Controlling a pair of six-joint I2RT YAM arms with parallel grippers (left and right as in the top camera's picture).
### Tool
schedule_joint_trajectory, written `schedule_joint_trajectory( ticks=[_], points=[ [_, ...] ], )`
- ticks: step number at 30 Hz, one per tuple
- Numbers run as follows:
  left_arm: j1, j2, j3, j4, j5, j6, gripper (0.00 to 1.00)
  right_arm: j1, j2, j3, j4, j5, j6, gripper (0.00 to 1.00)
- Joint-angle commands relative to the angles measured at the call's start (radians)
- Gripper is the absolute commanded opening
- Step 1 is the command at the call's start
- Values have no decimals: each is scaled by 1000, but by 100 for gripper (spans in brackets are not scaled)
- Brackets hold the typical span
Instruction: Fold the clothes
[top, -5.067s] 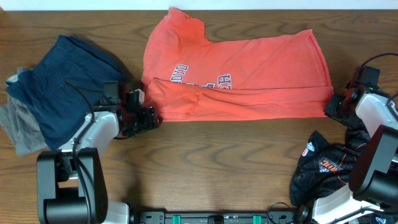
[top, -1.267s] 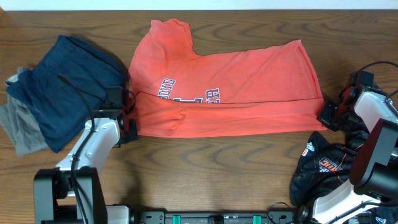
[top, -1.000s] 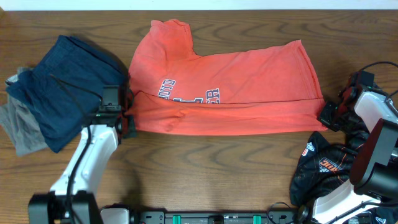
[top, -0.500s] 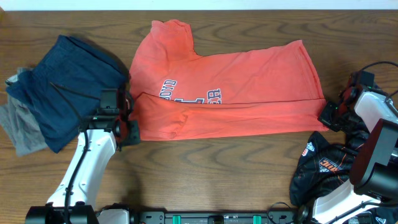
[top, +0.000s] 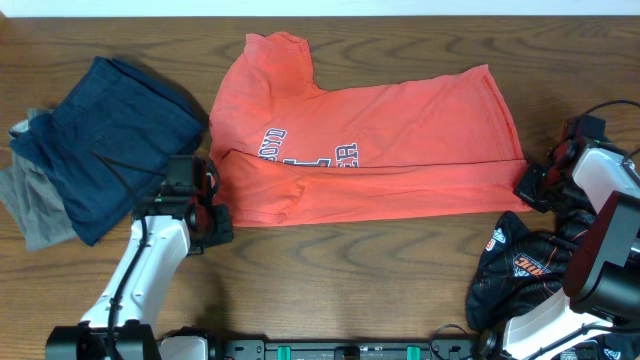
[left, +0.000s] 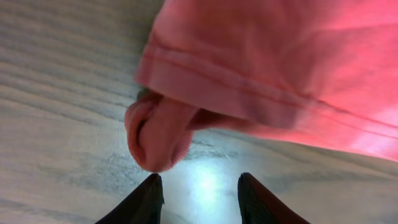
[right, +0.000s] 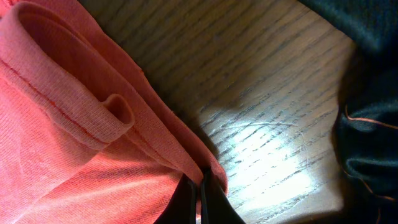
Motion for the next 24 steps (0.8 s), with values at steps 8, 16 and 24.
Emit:
schedule_joint_trajectory(
  ticks=[8,16,24],
  points=[
    [3,-2,-91,140,-111,-52,40,-14,11,-8,-5,63,14,1],
    [3,-2,-111,165,-111,-53,30,-14,11,-8,-6,63,14,1],
    [3,-2,-145,201,-111,-52,19,-14,11,-8,-6,62,14,1]
  ],
)
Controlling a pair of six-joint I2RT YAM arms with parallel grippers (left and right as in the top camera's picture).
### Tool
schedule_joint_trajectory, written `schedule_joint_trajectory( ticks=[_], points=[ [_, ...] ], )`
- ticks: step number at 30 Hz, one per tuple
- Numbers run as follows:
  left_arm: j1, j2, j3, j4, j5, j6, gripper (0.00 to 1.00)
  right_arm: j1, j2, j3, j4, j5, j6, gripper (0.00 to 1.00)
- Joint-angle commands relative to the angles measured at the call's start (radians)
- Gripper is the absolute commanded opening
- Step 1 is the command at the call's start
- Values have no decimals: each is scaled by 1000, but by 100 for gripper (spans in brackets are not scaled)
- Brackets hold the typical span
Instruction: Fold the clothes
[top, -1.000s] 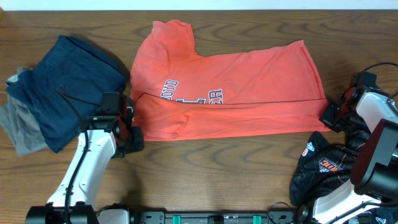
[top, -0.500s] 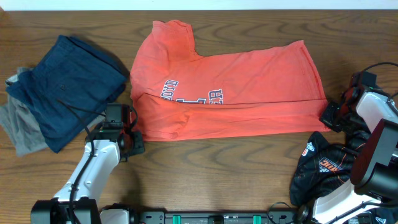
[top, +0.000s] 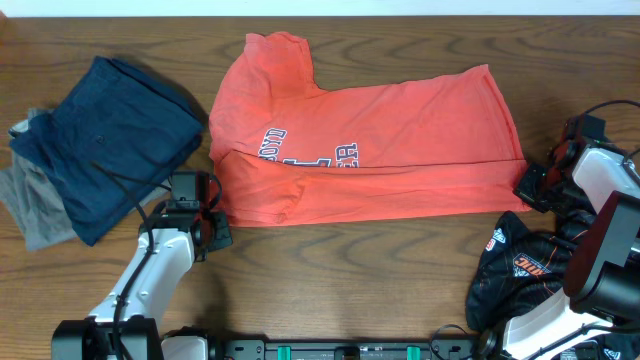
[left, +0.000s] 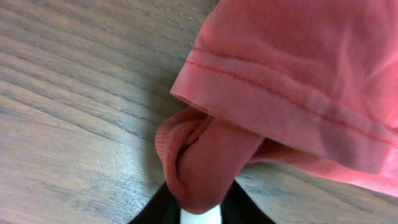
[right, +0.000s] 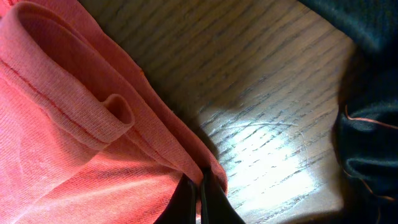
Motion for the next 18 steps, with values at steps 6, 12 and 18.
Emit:
schedule_joint_trajectory(
  ticks=[6,12,18],
  points=[
    [3,-2,-23,50,-182,2,6,-14,11,-8,-9,63,13,1],
    [3,-3,-23,87,-200,39,6,-20,11,-8,-9,63,13,1],
    [3,-3,-13,114,-527,16,6,-20,11,-8,-10,63,13,1]
  ],
)
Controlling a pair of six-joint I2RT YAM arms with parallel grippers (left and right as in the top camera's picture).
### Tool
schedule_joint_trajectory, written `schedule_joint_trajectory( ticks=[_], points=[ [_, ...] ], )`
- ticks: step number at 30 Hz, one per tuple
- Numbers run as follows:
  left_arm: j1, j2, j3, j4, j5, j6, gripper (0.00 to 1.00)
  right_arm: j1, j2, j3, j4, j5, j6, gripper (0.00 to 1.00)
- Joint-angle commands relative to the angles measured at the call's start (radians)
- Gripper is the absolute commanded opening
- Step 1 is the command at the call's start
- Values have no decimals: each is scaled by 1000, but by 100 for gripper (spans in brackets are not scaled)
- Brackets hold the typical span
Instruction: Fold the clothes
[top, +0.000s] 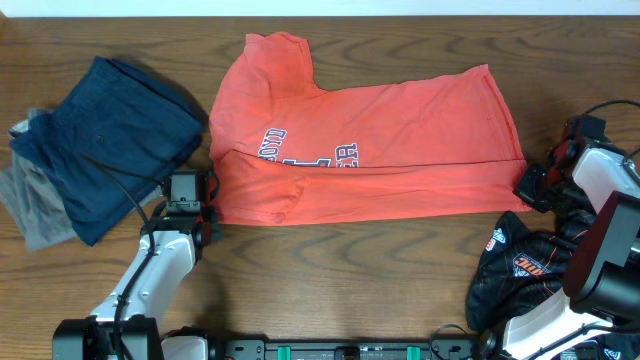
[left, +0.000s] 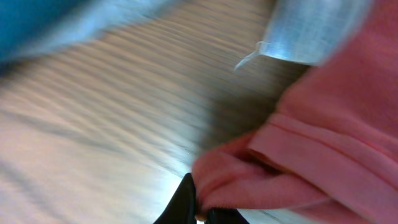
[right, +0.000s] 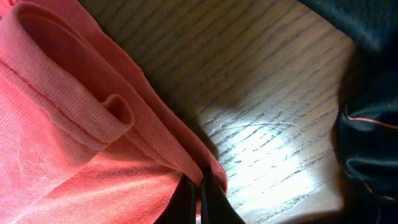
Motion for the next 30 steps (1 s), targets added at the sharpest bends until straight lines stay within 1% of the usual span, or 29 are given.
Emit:
schedule_joint_trajectory(
  ticks=[1,3,8,11,12,13,14,16,17,18,21,24,25,26,30],
  points=[
    [5,-3,7,4,-263,-21,6,-20,11,-8,-9,62,13,1],
    [5,-3,11,14,-286,-23,6,-20,11,-8,-9,62,13,1],
    [4,-6,19,12,-285,-23,6,-23,11,-8,-9,62,13,1],
    [2,-26,23,-20,-240,-22,9,-24,11,-8,-12,62,13,1],
    [2,-38,26,-35,-220,-22,12,-24,11,-8,-14,62,13,1],
    [2,-55,31,-54,-207,-22,17,-24,11,-8,-16,62,13,1],
    [2,-70,34,-65,-201,-22,30,-24,11,-8,-17,62,13,1],
    [2,-119,42,-78,-193,-22,45,-24,11,-8,-23,62,13,1],
    [2,-140,45,-78,-183,-22,50,-24,11,-8,-25,62,13,1],
    [2,-164,50,-78,-159,-22,51,-24,11,-8,-27,62,13,1],
    [2,-239,66,-77,4,-14,51,-24,11,-8,-29,62,13,1],
    [2,-287,70,-68,238,13,51,-24,11,-8,-29,56,13,4],
    [1,-288,70,-65,296,29,51,-24,11,-5,-28,38,13,7],
    [-1,-284,70,-66,350,49,51,-24,10,1,-32,20,13,13],
    [-28,-251,69,-80,511,125,51,-24,-17,64,-69,-26,13,31]
  ],
)
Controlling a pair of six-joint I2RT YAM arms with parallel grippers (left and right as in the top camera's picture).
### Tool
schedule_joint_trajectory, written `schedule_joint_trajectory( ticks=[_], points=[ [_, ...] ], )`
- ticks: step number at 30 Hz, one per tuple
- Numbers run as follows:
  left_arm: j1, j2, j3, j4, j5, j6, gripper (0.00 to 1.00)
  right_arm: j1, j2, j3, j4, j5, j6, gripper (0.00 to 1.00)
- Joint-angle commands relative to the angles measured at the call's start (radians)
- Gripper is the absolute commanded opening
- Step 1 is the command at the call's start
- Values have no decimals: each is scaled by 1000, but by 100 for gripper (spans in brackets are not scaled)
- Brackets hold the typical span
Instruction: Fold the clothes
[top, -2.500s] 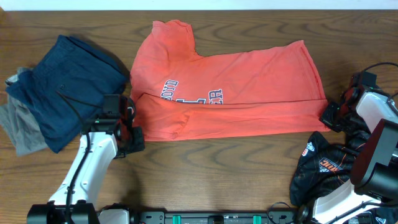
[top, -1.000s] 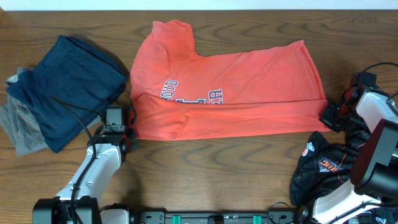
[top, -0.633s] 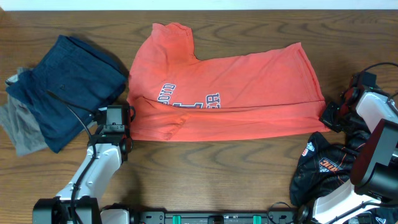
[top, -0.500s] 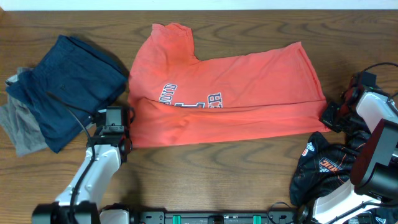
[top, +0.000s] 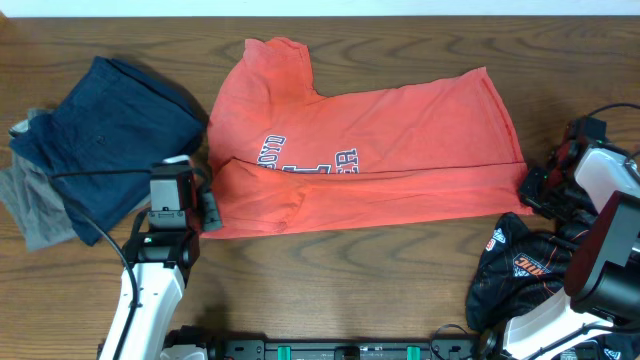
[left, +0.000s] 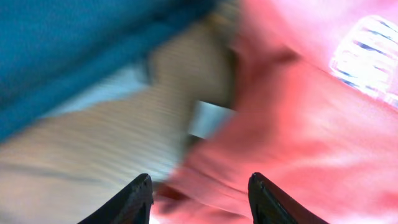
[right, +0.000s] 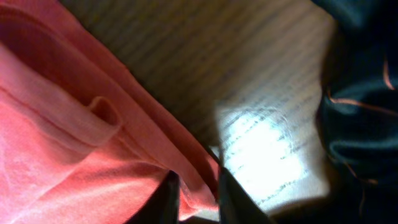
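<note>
An orange T-shirt with printed letters lies spread across the middle of the wooden table, its lower part folded up. My left gripper is at the shirt's lower left corner. In the blurred left wrist view it stands wide open over the orange shirt cloth. My right gripper is at the lower right corner. In the right wrist view it has its fingers a little apart, with the shirt's hem lying between them.
A dark blue garment lies on a grey one at the far left, close to my left arm. A black garment with a logo is heaped at the front right, beside my right arm.
My left gripper was shut on the shirt's lower left corner and is now wide open, farther left. The right gripper's fingers have parted on the hem. The shirt's lower left corner lies farther out.
My left gripper stood open before the rolled lower left corner while the right one stayed shut on the right hem. The left then closed in on the corner and shut on it. Now both have opened and the lower edge lies straighter.
</note>
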Motion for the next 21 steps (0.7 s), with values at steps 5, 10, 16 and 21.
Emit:
schedule_joint_trajectory(
  ticks=[5,10,16,21],
  points=[
    [-117,109,18,-13,268,95,51,-6,-67,156,-64,-89,-20,41],
    [-246,234,18,4,257,136,51,17,-67,167,-61,-134,-64,40],
    [-301,361,18,52,232,136,52,33,-56,119,-35,-134,-73,39],
    [-301,383,18,90,221,136,52,33,-56,113,-36,-134,-73,38]
  ],
)
